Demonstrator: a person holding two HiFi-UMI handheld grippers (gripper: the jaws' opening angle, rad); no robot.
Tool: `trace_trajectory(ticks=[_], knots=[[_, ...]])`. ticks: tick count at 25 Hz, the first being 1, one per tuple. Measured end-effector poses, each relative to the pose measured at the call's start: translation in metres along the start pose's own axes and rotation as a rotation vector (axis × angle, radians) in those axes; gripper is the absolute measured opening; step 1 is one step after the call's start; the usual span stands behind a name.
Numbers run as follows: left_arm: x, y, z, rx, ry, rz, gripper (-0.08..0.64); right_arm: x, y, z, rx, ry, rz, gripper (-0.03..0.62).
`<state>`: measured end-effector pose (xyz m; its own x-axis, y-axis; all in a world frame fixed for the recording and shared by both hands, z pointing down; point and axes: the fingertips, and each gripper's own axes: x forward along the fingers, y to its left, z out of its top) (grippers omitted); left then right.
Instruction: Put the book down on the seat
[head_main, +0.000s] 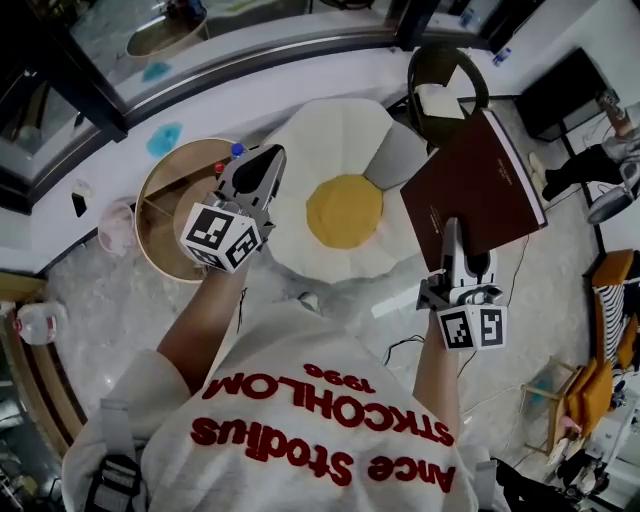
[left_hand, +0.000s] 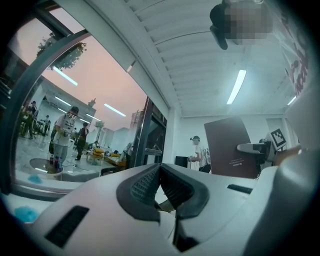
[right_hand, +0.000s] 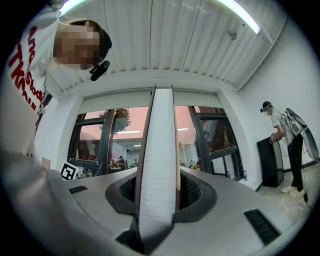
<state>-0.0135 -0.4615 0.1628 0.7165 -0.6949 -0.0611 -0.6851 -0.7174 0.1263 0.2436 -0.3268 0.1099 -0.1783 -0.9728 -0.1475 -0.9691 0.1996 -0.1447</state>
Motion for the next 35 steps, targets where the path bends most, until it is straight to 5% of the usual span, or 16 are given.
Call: trace_trajectory(ticks=[14, 21, 35], knots=[[0.013, 0.014, -0.015, -0.004, 0.041, 0.041, 0.015, 0.031, -0.012, -0.022, 0.055, 0.037, 0.043, 0.155], [0.01, 0.007, -0.001, 0.016, -0.039, 0.067, 0.015, 0.031, -0.016, -0.024, 0.076, 0.044, 0.079, 0.155], [0.008, 0.004, -0.009, 0.037, -0.053, 0.117, 0.015, 0.032, -0.026, -0.031, 0.114, 0.055, 0.117, 0.155]])
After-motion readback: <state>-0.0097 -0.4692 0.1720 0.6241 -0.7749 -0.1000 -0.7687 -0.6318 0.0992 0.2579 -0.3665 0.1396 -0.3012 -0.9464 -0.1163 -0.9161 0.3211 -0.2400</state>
